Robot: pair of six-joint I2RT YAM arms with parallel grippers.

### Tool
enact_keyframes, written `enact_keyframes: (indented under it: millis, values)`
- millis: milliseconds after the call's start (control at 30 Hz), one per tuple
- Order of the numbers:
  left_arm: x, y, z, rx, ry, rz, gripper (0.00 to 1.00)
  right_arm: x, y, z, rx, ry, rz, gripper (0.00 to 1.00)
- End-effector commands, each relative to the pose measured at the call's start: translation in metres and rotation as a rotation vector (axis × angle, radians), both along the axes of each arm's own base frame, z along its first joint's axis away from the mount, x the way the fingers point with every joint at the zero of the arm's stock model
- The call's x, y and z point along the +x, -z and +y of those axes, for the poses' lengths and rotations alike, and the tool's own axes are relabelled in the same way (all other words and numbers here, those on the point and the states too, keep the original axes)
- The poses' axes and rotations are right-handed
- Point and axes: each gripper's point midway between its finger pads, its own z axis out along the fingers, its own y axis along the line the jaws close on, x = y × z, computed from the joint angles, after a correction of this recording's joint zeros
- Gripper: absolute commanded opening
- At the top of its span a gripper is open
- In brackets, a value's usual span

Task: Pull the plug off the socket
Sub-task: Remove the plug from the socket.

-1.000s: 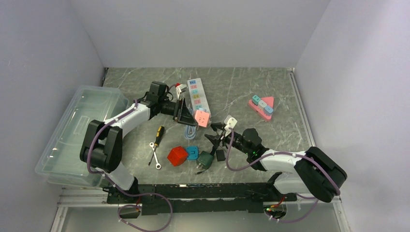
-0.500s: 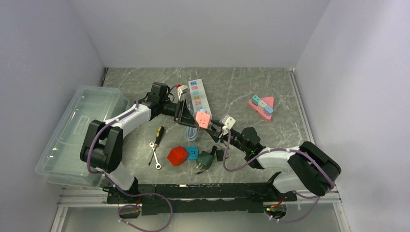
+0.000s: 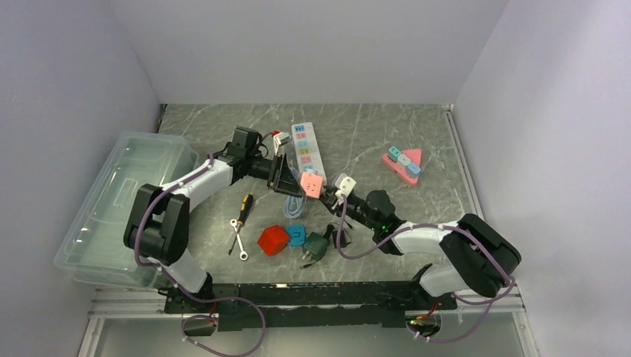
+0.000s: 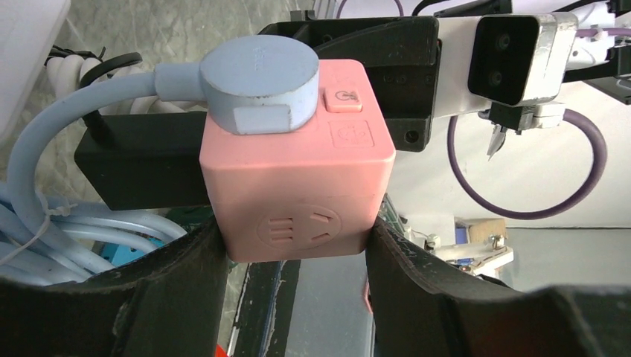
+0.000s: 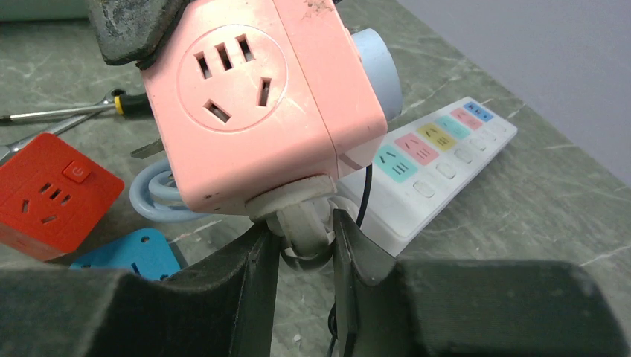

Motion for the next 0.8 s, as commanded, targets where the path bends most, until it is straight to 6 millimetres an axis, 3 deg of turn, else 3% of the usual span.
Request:
enact_keyframes:
  millis: [0, 133, 167, 367, 467, 667, 767]
  values:
    - [-0.002, -0.019, -0.005, -0.043, 0.077, -0.119, 0.37, 0.002, -0.041, 0.008, 0.071, -0.015, -0.039, 0.00]
    - [0.021, 0.007, 0.004, 0.162, -0.044, -0.200, 0.95, 0.010, -0.033, -0.006, 0.042, 0.083, 0.036, 0.00]
    - [0.027, 0.012, 0.007, 0.199, -0.081, -0.226, 0.99, 0.013, -0.031, -0.008, 0.025, 0.104, 0.056, 0.00]
    - [0.053, 0.007, 0.022, 0.294, -0.286, -0.435, 1.00, 0.027, -0.026, -0.009, -0.021, 0.181, 0.182, 0.00]
    - [0.055, 0.001, 0.025, 0.310, -0.335, -0.522, 1.00, 0.031, -0.029, -0.016, 0.017, 0.239, 0.185, 0.00]
    - [0.032, 0.009, -0.006, 0.272, -0.215, -0.528, 1.00, 0.025, -0.034, -0.020, 0.059, 0.264, 0.160, 0.00]
    - [0.033, 0.006, -0.013, 0.227, -0.227, -0.507, 1.00, 0.020, -0.036, -0.017, 0.052, 0.265, 0.125, 0.00]
